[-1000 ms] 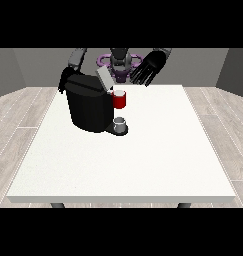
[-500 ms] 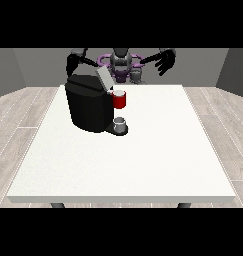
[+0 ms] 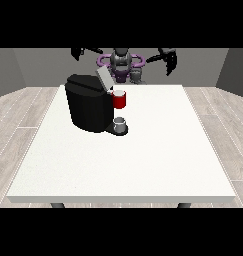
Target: Insert the coffee pod into the coffee machine and close the lid
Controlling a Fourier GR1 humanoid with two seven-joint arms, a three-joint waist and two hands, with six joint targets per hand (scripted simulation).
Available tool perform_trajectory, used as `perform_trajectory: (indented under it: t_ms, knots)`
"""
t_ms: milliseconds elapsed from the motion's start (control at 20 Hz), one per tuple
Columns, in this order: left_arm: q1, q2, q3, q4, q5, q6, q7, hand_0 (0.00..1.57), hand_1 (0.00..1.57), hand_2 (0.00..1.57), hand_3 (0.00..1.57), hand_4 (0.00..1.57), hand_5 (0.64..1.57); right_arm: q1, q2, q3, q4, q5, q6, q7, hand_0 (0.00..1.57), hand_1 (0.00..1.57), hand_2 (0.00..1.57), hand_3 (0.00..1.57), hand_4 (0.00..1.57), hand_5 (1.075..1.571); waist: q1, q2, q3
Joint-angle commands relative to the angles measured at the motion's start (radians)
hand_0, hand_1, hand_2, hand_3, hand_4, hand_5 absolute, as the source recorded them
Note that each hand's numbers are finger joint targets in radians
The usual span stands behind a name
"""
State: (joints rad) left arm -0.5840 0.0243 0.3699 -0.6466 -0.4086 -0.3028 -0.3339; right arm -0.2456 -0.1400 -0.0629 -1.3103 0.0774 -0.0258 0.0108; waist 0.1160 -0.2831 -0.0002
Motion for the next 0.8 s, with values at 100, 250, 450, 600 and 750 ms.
perform_trajectory:
  t_ms: [100,250,450,600,750]
  knots:
    - [0.06,-0.024,-0.079,-0.111,0.128,0.008,0.076,0.0,0.0,0.0,0.0,0.35,1.571,-0.084,-0.045,-0.064,0.06,-0.026,0.01,0.051,0.0,0.0,0.0,0.0,0.0,1.571,0.052,0.016,0.0006]
    - [0.083,-0.024,-0.119,-0.155,0.129,0.013,0.032,0.0,0.0,0.0,0.0,0.46,1.571,-0.182,-0.061,-0.108,0.1,-0.065,0.014,0.083,0.0,0.0,0.0,0.0,0.11,1.571,0.084,0.091,0.0005]
    - [0.117,-0.024,-0.189,-0.223,0.201,-0.031,0.066,0.0,0.0,0.0,0.0,0.4,1.571,-0.217,-0.047,-0.164,0.181,-0.118,-0.002,0.082,0.0,0.0,0.0,0.0,0.08,1.571,0.134,0.097,0.0007]
    - [0.088,-0.024,-0.172,-0.301,0.214,-0.005,0.115,0.0,0.0,0.0,0.0,0.37,1.571,-0.231,-0.021,-0.158,0.208,-0.124,-0.012,0.063,0.0,0.0,0.0,0.0,0.13,1.571,0.137,0.15,0.0008]
    - [0.204,-0.024,-0.19,-0.377,0.193,0.001,0.097,0.0,0.0,0.0,0.0,0.36,1.571,-0.24,-0.044,-0.168,0.213,-0.147,0.009,0.099,0.0,0.0,0.0,0.0,0.17,1.571,0.104,0.156,0.0005]
